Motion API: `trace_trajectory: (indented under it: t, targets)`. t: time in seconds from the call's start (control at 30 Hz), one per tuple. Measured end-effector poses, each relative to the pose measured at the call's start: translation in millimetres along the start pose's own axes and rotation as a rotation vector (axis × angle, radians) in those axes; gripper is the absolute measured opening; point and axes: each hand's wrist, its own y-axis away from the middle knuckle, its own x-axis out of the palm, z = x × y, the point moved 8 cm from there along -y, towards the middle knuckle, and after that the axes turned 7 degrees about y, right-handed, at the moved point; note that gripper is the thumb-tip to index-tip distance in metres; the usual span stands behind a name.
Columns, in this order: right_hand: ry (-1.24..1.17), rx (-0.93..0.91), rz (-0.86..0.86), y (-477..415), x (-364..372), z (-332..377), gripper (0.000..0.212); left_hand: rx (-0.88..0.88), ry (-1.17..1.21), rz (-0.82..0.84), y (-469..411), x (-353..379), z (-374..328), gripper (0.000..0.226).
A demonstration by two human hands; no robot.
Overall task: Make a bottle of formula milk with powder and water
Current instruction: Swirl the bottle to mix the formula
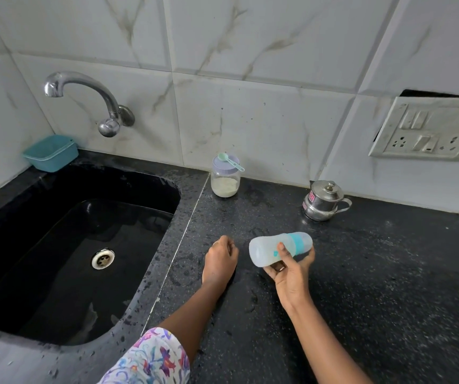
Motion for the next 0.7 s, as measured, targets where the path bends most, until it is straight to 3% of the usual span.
trace_trajectory:
  t: [0.13,0.37,0.7]
  targets:
    - [0.197,-0.041,0.106,6.3,5.4,1.6,0.091,-0.006,0.007,0.008,-0.3,0.6,-0.2,0.010]
    - [0.301,-0.213,0.209,2.1,10.9,20.2,0.108,-0.016,0.015,0.006,0.5,0.6,0.9,0.010]
    - [0.407,-0.354,0.239,5.2,19.9,42.2,0.114,-0.017,0.001,-0.002,0.6,-0.2,0.3,0.010]
